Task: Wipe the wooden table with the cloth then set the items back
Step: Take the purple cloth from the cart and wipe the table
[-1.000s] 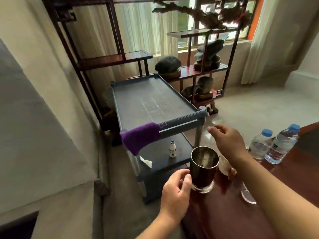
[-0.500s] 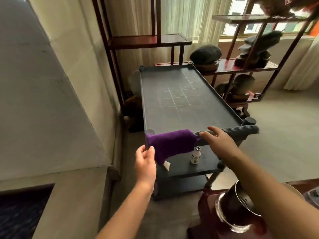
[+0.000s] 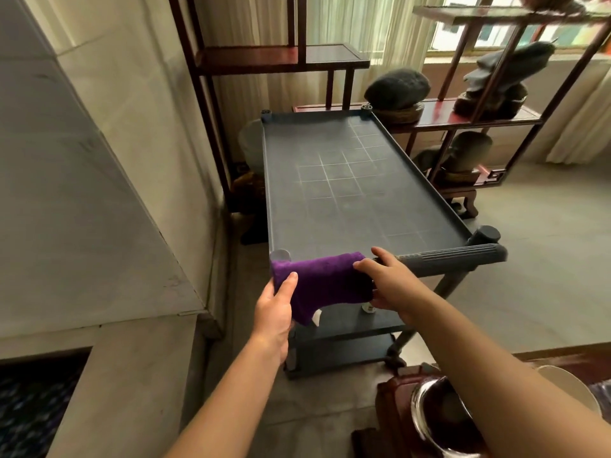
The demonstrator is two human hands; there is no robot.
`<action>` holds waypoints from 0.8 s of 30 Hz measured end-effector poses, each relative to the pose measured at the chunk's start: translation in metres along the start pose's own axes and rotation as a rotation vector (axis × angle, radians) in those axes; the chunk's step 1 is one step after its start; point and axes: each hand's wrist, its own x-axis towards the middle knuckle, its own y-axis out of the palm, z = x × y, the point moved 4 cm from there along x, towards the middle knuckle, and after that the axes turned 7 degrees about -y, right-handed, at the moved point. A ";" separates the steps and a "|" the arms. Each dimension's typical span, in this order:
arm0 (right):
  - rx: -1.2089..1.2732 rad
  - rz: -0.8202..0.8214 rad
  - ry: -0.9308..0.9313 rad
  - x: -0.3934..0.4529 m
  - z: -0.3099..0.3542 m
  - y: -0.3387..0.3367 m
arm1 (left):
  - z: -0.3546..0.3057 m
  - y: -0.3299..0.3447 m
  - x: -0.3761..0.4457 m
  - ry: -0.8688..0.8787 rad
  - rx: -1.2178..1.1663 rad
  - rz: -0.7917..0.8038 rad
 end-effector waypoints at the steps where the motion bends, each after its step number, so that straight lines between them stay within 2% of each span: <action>1: 0.016 0.010 0.011 -0.001 0.001 0.003 | 0.000 0.001 0.000 -0.017 -0.035 0.011; 5: 0.011 0.050 -0.015 -0.007 0.008 0.015 | -0.006 0.004 -0.006 -0.031 -0.112 0.026; 8: 0.010 0.040 -0.038 -0.014 0.015 0.017 | -0.016 0.004 -0.016 0.126 0.006 -0.051; 11: 0.025 0.057 -0.069 -0.023 0.022 0.013 | -0.029 0.010 -0.031 0.250 0.109 -0.023; 13: 0.064 0.074 -0.078 -0.031 0.025 0.009 | -0.033 0.017 -0.040 0.271 0.123 0.042; 17: 0.124 0.070 -0.117 -0.052 0.029 -0.006 | -0.040 0.036 -0.054 0.243 0.002 0.186; 20: 0.200 0.015 -0.121 -0.072 0.025 -0.028 | -0.041 0.052 -0.068 0.166 -0.134 0.301; 24: 0.250 -0.079 -0.160 -0.108 0.009 -0.062 | -0.030 0.082 -0.093 -0.001 -0.245 0.540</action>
